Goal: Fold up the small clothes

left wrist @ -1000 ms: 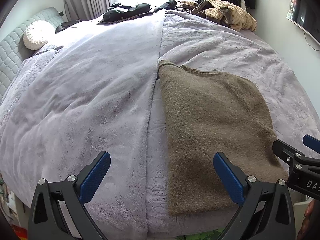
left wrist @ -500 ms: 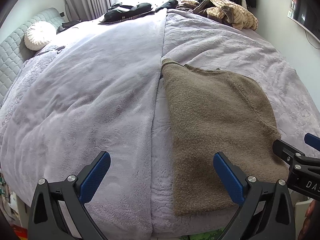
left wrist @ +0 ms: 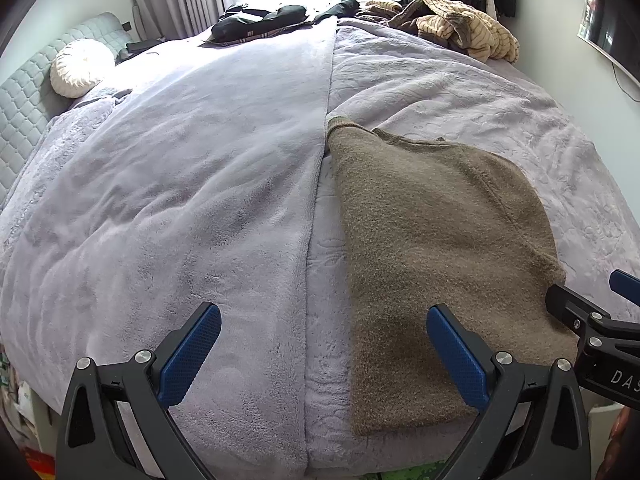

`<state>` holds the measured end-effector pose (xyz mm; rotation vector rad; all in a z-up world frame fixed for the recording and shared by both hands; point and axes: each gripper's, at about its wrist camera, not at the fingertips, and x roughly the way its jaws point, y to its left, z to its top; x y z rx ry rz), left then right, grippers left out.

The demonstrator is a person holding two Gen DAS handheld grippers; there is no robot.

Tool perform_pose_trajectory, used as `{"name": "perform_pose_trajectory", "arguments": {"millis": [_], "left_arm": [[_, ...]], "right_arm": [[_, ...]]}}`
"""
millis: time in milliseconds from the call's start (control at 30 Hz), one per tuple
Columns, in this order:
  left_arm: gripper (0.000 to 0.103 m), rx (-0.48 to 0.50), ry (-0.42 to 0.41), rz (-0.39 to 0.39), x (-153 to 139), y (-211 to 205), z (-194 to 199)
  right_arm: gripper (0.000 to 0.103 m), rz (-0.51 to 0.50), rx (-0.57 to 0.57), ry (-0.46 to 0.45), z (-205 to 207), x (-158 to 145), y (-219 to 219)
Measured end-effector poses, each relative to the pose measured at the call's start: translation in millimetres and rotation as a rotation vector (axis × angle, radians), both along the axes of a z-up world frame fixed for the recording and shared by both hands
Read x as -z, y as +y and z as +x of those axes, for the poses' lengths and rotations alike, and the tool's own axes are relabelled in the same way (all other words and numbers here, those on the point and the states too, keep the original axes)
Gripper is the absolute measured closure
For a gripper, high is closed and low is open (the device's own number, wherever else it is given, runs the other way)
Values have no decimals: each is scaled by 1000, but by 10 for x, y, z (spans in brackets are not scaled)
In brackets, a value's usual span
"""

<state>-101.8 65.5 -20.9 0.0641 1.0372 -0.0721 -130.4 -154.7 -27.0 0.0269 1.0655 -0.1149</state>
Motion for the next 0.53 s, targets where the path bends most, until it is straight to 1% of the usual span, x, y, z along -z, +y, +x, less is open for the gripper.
{"name": "perform_pose_trajectory", "arguments": {"millis": [267,367,533], "left_arm": [[0,2,8,-6,29,-7,2],[0,6,0,-17,17,-9,-8],[0,23,-10,-9,-13,-50,-15]], "right_arm": [[0,-1,0,2,-7,12,32],[0,1,1,4,-5,24,27],[0,2,2,6,1,40,7]]}}
